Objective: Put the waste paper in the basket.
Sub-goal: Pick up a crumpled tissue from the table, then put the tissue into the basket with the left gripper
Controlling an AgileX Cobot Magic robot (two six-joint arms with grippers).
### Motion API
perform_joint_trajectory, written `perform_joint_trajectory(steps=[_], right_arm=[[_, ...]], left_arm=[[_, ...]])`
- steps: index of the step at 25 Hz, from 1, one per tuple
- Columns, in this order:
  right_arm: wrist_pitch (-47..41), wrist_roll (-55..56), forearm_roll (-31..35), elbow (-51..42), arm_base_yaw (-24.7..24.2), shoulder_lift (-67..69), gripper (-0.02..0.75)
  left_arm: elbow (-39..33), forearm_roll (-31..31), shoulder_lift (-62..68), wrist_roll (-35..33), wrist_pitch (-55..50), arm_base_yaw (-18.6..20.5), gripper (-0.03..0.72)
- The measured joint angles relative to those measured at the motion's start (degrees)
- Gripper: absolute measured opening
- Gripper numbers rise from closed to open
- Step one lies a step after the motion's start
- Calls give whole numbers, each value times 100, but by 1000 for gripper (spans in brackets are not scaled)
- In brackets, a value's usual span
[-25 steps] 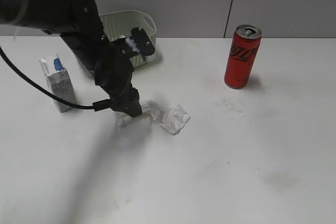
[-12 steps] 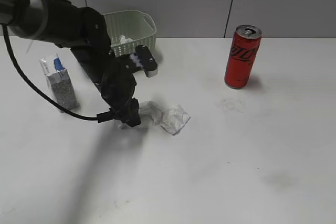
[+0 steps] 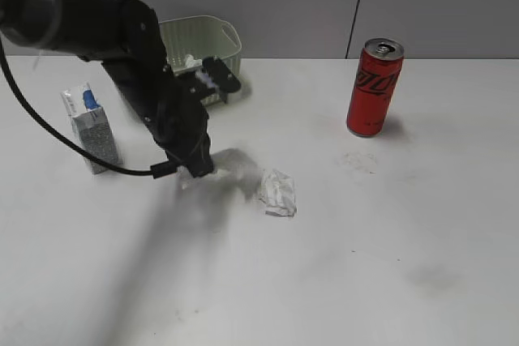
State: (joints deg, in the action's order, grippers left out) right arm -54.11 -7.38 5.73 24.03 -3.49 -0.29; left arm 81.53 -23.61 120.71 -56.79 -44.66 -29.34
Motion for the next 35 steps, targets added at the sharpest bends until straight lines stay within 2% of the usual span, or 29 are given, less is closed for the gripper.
perform_joint_trajectory(steps=[6,12,20,24,26,28,29,32,33,35], right_arm=[[0,0,0,0,0,0,517],[0,0,0,0,0,0,517],[0,0,0,0,0,0,517],[0,0,0,0,0,0,517],[0,0,0,0,0,0,517],[0,0,0,0,0,0,517],[0,0,0,0,0,0,517],[0,0,0,0,0,0,516],[0,0,0,0,0,0,510],[0,0,0,0,0,0,493]], left_arm=[[0,81,-1017,93,575,19,21],[0,115,-1627,99,2259,330,20],[0,-36,-1062,99,4831,740,20],[0,-46,-608,99,5265,919,27],[0,-59,-437,99,5247,993,53],[-5,-59,-322,99,5158,1033,130],[-5,-64,-292,99,5128,1040,204],[-5,-197,-264,99,5127,1040,512],[-5,-280,-264,99,5141,1040,585],[-5,-391,-264,99,5163,1040,647]])
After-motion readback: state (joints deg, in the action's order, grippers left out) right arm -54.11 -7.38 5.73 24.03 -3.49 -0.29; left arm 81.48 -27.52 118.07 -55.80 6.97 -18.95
